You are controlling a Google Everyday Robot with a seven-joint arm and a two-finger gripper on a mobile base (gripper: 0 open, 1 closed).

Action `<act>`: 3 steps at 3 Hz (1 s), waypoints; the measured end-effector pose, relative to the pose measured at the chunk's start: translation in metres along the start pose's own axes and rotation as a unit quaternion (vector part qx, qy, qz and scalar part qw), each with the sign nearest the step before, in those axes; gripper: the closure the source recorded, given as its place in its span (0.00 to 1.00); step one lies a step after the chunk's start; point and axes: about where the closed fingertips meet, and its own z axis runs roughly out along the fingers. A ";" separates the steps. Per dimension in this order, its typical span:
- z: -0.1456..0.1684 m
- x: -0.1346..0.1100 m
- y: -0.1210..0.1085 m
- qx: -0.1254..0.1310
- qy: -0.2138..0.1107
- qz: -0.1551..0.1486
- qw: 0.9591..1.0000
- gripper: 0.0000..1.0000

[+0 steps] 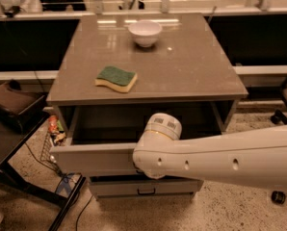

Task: Open top drawer

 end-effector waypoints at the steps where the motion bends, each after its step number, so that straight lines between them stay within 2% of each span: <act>1: -0.002 0.001 0.002 0.001 0.002 0.002 1.000 1.00; 2: -0.012 0.008 0.014 0.009 0.011 0.013 1.000 1.00; 3: -0.013 0.009 0.016 0.010 0.012 0.015 1.000 1.00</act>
Offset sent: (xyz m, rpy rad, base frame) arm -0.2470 -0.1337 0.1470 -0.1445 -0.2615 -0.4278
